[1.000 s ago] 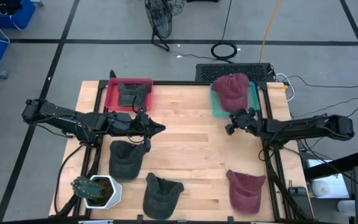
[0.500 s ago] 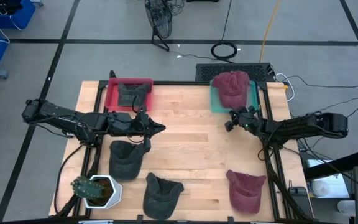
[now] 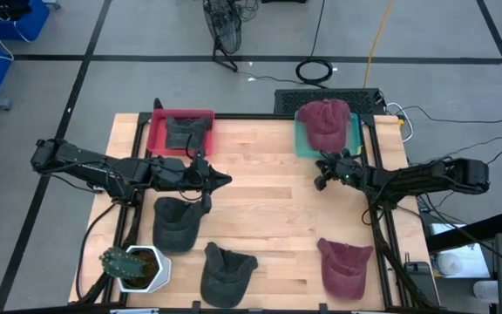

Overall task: Pick & Place hat
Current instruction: Put the bottom black cap into the red bin

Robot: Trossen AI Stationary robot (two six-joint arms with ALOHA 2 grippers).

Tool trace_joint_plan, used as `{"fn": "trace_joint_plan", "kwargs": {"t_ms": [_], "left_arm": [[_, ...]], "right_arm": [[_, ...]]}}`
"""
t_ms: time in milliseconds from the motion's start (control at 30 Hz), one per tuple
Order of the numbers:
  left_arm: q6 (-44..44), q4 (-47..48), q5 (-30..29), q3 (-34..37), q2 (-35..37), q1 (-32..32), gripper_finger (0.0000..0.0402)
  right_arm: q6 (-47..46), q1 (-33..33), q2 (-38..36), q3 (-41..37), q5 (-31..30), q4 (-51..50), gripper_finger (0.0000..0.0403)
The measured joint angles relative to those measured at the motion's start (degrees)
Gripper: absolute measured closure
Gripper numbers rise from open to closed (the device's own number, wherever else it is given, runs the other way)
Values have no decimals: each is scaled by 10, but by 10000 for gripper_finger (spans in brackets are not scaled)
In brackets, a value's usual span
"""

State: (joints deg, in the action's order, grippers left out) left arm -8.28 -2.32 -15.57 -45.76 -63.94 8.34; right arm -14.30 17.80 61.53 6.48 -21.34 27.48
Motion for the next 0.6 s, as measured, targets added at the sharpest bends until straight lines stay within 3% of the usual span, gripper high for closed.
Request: {"fn": "trace_joint_plan", "kwargs": {"t_ms": [300,600], "left_arm": [[-12,14,0,0,0,0,376],[-25,28,5,0,0,1,376]], "right_arm": [[30,-54,-41,0,136,71,381],[51,-78,-47,0,141,70,381]]}}
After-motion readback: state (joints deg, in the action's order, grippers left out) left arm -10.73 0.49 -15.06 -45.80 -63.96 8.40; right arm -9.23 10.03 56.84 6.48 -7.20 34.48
